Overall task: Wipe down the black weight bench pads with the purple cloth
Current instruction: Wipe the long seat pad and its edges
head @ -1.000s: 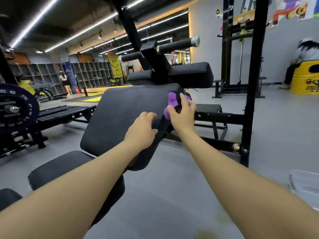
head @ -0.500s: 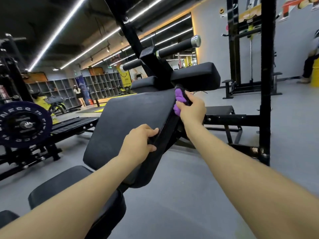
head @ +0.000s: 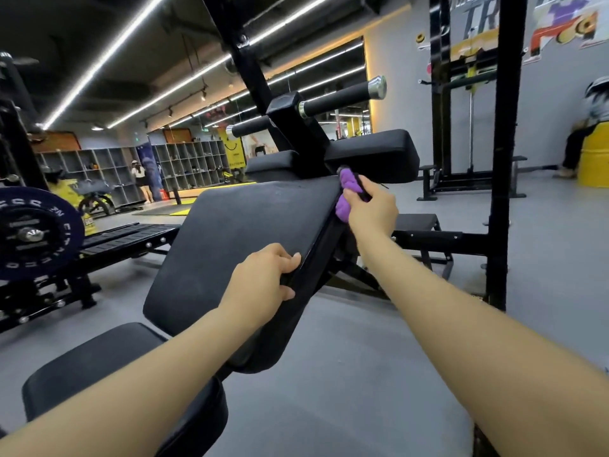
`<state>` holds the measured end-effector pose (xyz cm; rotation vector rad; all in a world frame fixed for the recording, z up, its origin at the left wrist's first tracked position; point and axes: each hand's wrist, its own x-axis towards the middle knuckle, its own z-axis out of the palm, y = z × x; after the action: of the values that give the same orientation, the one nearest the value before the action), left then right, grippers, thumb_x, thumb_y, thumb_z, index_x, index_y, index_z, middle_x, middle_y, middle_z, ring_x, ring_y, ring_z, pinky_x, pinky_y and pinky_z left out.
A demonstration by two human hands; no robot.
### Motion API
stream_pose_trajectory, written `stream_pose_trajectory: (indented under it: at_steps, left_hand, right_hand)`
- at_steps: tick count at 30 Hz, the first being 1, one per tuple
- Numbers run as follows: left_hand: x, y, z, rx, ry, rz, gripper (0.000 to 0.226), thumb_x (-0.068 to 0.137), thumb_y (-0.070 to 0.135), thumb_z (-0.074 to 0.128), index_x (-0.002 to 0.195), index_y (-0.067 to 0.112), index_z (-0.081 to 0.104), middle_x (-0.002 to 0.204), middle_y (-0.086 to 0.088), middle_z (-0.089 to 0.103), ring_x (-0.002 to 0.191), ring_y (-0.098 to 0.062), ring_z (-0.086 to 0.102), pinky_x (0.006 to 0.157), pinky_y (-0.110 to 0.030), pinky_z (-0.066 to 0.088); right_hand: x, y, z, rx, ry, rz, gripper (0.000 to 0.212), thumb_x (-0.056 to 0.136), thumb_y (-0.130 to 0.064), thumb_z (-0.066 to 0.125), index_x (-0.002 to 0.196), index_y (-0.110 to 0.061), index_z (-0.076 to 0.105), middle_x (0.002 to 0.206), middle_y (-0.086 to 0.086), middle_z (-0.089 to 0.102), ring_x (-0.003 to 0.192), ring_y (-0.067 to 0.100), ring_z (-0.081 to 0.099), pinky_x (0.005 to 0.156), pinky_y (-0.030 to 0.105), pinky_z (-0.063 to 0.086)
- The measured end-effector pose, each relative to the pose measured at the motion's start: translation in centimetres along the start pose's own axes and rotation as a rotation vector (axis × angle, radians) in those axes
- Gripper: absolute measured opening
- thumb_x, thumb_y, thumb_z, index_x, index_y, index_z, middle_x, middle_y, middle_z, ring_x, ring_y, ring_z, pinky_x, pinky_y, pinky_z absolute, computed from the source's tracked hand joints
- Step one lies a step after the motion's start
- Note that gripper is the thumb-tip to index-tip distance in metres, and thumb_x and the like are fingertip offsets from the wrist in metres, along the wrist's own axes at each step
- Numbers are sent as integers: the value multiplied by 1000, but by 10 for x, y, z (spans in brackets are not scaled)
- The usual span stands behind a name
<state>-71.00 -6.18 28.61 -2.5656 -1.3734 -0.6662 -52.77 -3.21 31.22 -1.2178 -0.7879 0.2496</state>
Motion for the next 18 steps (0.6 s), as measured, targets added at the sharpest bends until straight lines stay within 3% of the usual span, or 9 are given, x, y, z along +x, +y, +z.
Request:
stream_pose_trajectory:
  at_steps: [3, 6, 10, 13, 16, 18]
  left_hand:
    - [-3, -1, 3, -11, 23, 7, 58, 87, 16, 65, 138, 31, 44, 121, 14, 49, 103, -12, 52, 78, -17, 33]
    - [-4, 0, 3, -14, 34, 19, 57, 86, 16, 65, 137, 32, 44, 120, 14, 49, 104, -12, 53, 76, -17, 32]
    - [-4, -1, 2, -22, 36, 17, 57, 87, 17, 65, 137, 34, 44, 118, 15, 49, 102, -10, 52, 74, -16, 30]
    - [-2, -3, 3, -28, 22, 29, 59, 87, 16, 65, 138, 34, 42, 117, 16, 47, 102, -9, 51, 75, -15, 31]
    - [-2, -4, 5, -48, 26, 34, 59, 87, 14, 64, 138, 33, 42, 117, 18, 47, 99, -8, 50, 76, -14, 32]
    - [-2, -5, 6, -52, 36, 41, 59, 87, 14, 64, 138, 33, 43, 116, 18, 47, 92, -5, 47, 75, -13, 31]
  right_hand:
    - [-2, 1, 5, -66, 9, 17, 32, 94, -29, 52, 125, -27, 57, 122, 1, 58, 104, 20, 57, 80, 28, 41]
    - [-56, 21, 9, -166, -40, -34, 38, 96, -33, 45, 134, -27, 49, 120, 1, 49, 89, 15, 51, 79, 26, 38]
    - [-73, 26, 7, -206, -44, -90, 39, 96, -32, 46, 135, -27, 48, 120, 1, 44, 98, 21, 53, 78, 26, 36]
    - [-13, 8, 17, -193, 57, 2, 30, 95, -35, 46, 120, -25, 59, 115, 2, 56, 98, 27, 58, 75, 31, 41]
    - [31, -4, 14, -211, 11, 111, 21, 95, -34, 46, 102, -23, 63, 104, 4, 64, 93, 29, 62, 77, 37, 49]
    - [25, -3, 12, -197, -6, 98, 18, 95, -34, 44, 98, -28, 61, 107, 6, 62, 93, 29, 61, 78, 37, 49]
